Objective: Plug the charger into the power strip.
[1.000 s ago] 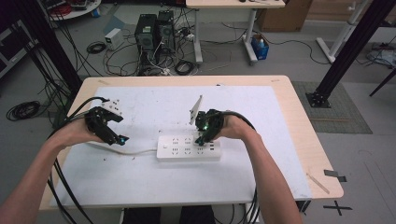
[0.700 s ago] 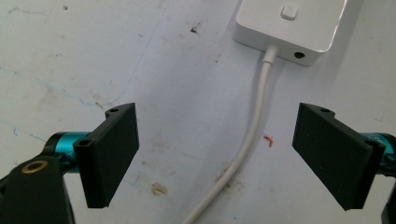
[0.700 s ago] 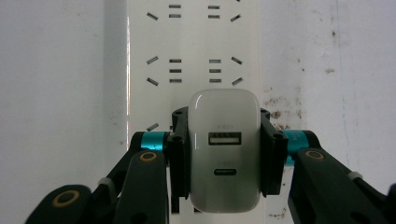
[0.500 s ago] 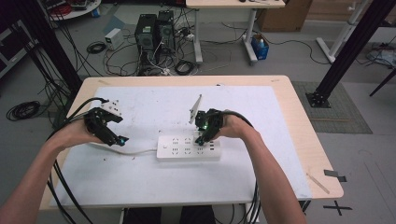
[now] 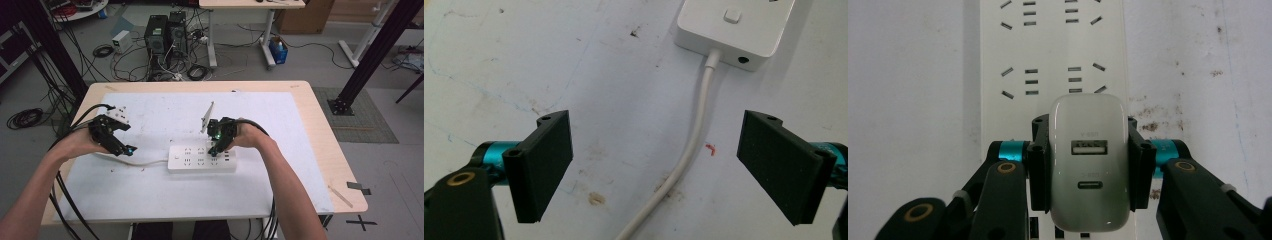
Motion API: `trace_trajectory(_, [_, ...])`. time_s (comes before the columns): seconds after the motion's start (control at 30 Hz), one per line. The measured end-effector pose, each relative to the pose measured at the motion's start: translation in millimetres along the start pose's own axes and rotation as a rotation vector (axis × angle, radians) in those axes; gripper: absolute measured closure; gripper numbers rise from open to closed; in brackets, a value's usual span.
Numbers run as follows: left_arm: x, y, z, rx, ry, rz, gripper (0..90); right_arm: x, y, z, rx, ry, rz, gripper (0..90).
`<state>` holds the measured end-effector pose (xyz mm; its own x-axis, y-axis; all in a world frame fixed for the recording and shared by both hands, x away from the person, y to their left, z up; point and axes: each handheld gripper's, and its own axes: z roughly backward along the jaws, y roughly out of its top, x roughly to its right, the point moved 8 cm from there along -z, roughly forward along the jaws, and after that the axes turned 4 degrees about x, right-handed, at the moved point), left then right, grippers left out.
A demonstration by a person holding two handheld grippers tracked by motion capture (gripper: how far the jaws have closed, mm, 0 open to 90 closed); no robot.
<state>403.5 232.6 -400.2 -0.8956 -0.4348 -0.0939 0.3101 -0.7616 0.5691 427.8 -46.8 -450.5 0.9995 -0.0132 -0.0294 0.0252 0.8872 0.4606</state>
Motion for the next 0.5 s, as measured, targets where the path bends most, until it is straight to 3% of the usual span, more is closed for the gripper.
trace_trajectory(0.2, [1.0, 1.1, 2.5, 0.007, 0.007, 0.001, 14.8, -5.4, -3.8, -1.3, 0.072, -0.083, 0.003, 62.5])
trace_trajectory(0.5, [-0.7, -5.1, 5.3, 0.001, 0.007, 0.007, 14.8, -3.9, -3.1, -1.9, 0.049, -0.056, 0.015, 62.2])
